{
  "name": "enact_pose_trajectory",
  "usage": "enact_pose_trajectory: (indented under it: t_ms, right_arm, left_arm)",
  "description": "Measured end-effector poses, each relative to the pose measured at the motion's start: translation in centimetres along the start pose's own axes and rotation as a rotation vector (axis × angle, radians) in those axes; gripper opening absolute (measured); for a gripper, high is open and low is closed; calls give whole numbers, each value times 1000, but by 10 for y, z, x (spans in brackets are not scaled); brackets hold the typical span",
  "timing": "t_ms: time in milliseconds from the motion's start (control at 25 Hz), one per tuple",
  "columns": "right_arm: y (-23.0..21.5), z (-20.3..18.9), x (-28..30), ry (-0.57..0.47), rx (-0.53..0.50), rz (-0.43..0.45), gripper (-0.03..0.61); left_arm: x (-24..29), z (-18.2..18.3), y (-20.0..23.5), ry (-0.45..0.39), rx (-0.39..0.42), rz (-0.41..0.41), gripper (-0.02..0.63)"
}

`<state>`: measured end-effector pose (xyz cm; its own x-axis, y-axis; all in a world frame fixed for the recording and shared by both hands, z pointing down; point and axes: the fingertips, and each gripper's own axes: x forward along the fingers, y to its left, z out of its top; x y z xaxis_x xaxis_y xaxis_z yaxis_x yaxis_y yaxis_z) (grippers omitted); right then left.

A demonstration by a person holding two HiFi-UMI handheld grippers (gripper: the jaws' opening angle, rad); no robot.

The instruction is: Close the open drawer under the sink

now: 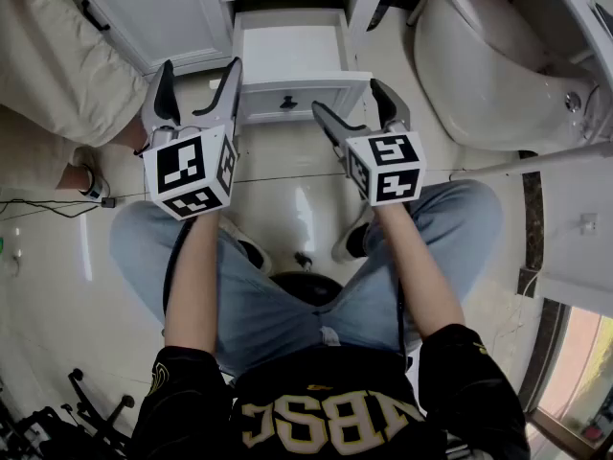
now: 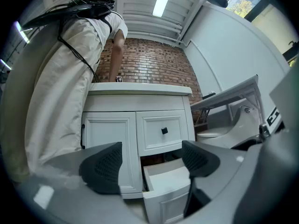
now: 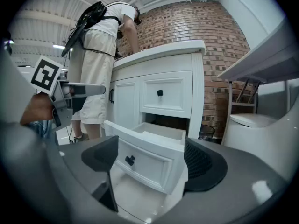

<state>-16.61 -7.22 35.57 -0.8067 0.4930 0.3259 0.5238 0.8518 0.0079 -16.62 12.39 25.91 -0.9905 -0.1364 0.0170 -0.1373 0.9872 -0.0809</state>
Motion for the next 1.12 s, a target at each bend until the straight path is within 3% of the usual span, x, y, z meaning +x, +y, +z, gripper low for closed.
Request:
enact_pose_trajectory:
  t_ms: [120, 280, 520, 720, 880, 960, 1120]
  right_arm:
    - [10, -6, 9, 27, 1, 40, 441]
    - [30, -20, 26, 83, -76, 77, 436]
    - [55, -51, 53, 176, -75, 153, 404]
    - [71, -63, 72, 211, -28, 226, 306]
    - [68, -74, 95, 254, -23, 223, 231]
    - [65, -80, 105, 281, -48, 205, 114]
    - [57, -74, 123, 288, -57, 202, 106]
  left_arm:
    - [7, -5, 3, 11, -27, 1, 403]
    - [16, -12, -3, 29, -9, -17, 403]
    - [26, -20, -5, 46, -25, -39, 403]
    - [33, -23, 2, 55, -44, -40, 403]
    - [48, -34, 8, 73, -41, -53, 403]
    - [54, -41, 8, 87, -61, -66, 403]
    - [67, -40, 2, 86, -93, -111, 403]
